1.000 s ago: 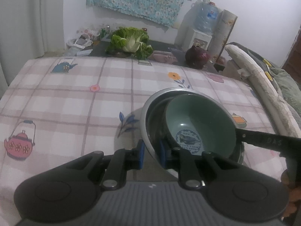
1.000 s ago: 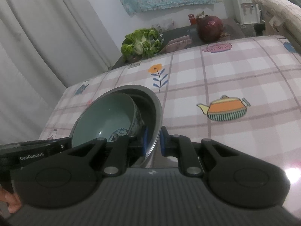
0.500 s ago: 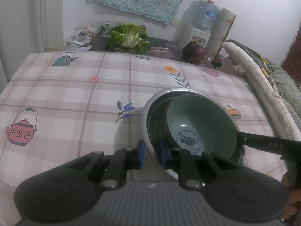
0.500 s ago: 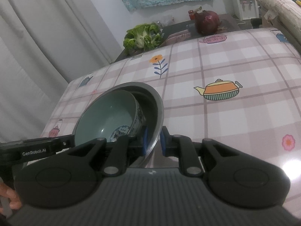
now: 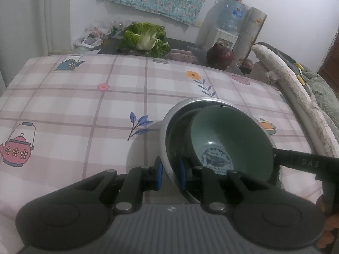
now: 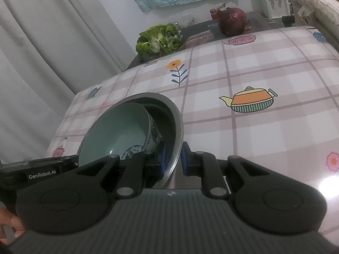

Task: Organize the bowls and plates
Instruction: 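Carry the steel bowl with green bowl toward the plate stack with both tools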

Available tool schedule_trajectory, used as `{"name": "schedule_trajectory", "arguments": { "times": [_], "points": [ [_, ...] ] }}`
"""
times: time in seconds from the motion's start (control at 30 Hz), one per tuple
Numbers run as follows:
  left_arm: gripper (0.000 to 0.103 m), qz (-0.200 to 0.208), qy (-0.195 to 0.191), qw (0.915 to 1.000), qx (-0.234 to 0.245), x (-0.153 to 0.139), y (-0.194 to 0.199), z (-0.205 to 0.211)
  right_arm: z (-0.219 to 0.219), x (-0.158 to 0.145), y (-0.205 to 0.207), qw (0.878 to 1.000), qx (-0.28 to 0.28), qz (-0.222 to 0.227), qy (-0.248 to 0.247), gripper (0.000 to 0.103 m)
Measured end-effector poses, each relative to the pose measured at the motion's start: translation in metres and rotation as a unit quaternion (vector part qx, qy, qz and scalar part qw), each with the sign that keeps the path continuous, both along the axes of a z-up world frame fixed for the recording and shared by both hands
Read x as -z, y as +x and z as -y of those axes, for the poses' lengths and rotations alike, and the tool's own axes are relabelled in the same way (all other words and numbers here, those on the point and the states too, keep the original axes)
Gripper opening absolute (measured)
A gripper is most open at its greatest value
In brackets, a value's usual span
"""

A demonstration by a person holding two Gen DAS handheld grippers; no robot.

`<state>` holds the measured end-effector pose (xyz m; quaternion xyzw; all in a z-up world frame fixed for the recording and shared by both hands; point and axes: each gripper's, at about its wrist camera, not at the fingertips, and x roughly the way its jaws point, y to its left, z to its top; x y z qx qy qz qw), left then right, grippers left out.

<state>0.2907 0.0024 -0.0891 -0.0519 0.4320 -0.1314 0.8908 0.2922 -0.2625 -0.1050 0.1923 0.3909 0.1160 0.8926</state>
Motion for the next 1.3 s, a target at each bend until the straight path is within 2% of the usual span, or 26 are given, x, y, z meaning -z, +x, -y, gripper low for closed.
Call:
{"name": "schedule_trajectory", "arguments": {
  "times": [1.3],
  "points": [
    [0.013, 0.005, -0.022, 0.9997, -0.013, 0.0014, 0.0039, -0.0003, 0.0043, 0.0094, 0.0064, 0.999, 0.008, -0.005, 0.037, 0.013]
  ]
}}
